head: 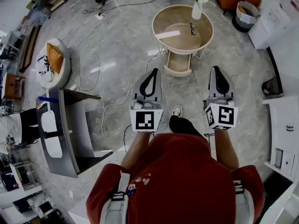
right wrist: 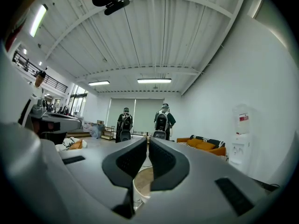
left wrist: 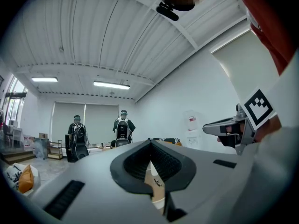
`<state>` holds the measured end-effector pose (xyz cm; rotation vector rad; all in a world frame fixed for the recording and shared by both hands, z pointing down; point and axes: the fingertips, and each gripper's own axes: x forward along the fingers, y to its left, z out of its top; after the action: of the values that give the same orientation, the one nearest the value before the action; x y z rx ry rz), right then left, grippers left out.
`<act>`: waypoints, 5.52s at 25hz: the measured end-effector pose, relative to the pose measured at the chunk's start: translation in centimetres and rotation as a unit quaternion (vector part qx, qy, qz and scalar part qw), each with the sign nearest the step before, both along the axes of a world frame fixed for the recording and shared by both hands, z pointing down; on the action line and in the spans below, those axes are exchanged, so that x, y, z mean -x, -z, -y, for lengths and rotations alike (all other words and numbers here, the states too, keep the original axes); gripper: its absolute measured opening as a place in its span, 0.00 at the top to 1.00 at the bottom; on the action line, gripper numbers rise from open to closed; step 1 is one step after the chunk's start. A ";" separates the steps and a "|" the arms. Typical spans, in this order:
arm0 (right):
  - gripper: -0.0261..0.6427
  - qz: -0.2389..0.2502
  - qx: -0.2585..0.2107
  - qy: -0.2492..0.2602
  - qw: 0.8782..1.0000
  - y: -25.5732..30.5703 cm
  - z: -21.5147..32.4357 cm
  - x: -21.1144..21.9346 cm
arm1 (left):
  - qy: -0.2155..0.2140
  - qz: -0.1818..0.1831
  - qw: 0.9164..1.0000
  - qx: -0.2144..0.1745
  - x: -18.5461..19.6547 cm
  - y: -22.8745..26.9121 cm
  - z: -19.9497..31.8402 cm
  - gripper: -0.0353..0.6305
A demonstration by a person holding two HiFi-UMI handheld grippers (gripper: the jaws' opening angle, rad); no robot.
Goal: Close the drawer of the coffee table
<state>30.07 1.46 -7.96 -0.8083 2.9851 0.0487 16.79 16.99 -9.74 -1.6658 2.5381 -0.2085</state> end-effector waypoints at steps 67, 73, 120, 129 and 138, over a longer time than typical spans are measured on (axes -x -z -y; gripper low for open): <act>0.92 -0.024 0.068 -0.295 0.953 -11.9 7.4 19.3 | -0.333 0.004 0.943 -0.002 24.8 -9.5 19.6 0.93; 0.93 -0.055 0.095 -0.326 0.939 -23.2 6.5 20.5 | -0.371 -0.008 0.929 0.002 25.9 -18.8 20.6 0.93; 0.93 -0.089 0.121 -0.266 0.952 -91.0 5.1 24.3 | -0.274 -0.047 0.960 0.002 31.6 -91.5 18.3 0.93; 0.93 -0.074 0.117 -0.266 0.954 -90.9 5.8 23.1 | -0.264 -0.034 0.964 0.016 30.2 -91.9 17.7 0.93; 0.92 -0.078 0.117 -0.261 0.955 -91.5 5.9 23.6 | -0.294 -0.035 0.955 0.022 27.7 -92.4 17.4 0.93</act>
<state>6.48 -4.42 83.52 -1.6723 2.8519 -0.2374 -10.89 -0.39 82.67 -2.3808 1.9628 -0.1561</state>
